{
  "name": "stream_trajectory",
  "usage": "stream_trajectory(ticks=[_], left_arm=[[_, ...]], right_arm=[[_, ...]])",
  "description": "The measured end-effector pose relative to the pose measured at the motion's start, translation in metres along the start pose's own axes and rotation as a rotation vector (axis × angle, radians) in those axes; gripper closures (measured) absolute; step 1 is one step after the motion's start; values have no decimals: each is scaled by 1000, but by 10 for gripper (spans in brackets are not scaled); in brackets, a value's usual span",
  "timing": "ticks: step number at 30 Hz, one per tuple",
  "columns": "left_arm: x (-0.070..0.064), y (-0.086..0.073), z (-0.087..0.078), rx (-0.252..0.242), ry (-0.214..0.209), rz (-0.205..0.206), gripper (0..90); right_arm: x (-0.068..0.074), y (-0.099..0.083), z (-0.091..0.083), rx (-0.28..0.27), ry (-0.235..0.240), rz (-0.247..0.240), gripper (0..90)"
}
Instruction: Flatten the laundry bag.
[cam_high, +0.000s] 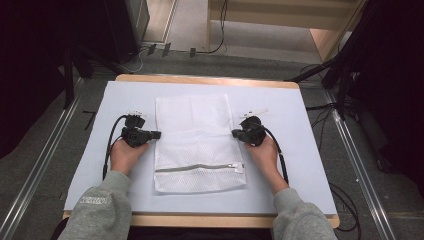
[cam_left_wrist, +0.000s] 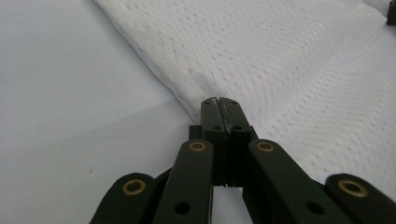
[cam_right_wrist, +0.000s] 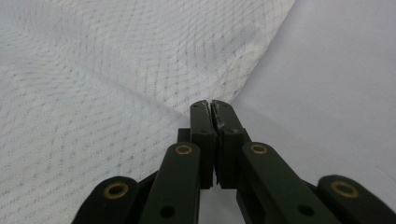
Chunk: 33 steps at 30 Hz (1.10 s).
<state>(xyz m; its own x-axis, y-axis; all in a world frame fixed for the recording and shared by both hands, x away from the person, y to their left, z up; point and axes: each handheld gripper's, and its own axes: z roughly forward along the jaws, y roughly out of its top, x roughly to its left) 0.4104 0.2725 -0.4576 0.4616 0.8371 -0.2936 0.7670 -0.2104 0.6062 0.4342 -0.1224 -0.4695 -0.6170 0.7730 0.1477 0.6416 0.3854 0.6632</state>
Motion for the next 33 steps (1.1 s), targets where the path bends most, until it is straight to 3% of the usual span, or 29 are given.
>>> stream_trajectory(ticks=[5, 15, 20, 27, 30, 33], left_arm=[[0, 6, 6, -9, -13, -13, 900], [-3, 25, 17, -18, -29, 15, 900], [-3, 28, 19, -17, -49, 8, 899], [-4, 27, 11, 17, -81, 17, 727], [-6, 26, 6, 33, -97, 21, 654], [-9, 26, -1, 29, -93, 38, 582]], right_arm=[[-4, -5, -5, -6, -6, 25, 895], [-10, -21, -18, -17, -25, 51, 892], [-12, -26, -22, -28, -33, 69, 863], [-14, -23, -21, -44, -41, 56, 824], [-14, -21, -26, -62, -6, 52, 757], [-12, -20, -27, -50, 0, 24, 708]])
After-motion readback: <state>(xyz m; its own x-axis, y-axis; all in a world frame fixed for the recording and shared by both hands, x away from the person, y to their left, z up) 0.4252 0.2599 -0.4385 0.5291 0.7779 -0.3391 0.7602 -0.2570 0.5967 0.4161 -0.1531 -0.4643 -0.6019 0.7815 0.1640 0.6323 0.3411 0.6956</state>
